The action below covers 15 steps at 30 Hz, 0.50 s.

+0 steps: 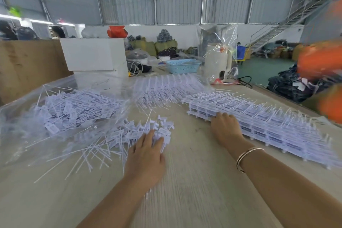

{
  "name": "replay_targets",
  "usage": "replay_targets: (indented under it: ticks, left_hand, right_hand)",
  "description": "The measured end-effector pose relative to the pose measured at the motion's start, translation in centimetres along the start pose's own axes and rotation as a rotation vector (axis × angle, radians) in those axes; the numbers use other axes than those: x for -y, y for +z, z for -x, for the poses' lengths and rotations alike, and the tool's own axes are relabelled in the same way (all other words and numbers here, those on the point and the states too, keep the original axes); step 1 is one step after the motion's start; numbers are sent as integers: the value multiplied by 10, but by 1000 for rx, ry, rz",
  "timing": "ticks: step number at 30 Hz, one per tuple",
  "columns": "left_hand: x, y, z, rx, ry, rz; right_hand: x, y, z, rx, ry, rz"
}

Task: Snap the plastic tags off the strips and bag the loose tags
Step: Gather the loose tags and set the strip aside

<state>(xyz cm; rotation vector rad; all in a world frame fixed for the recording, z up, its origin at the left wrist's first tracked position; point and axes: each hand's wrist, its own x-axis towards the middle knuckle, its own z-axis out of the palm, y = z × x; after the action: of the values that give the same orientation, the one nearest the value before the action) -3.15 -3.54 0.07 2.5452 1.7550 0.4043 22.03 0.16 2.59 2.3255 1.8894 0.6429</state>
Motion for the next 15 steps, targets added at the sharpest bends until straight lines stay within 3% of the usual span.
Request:
replay_targets:
  ticks: [7, 15]
  left_hand:
    - [0, 1, -3, -4, -6, -21]
    - [-2, 3, -5, -35, -15, -9]
  right_hand:
    - [-3, 1, -2, -3, -21, 88]
    - [16, -23, 12, -16, -7, -159]
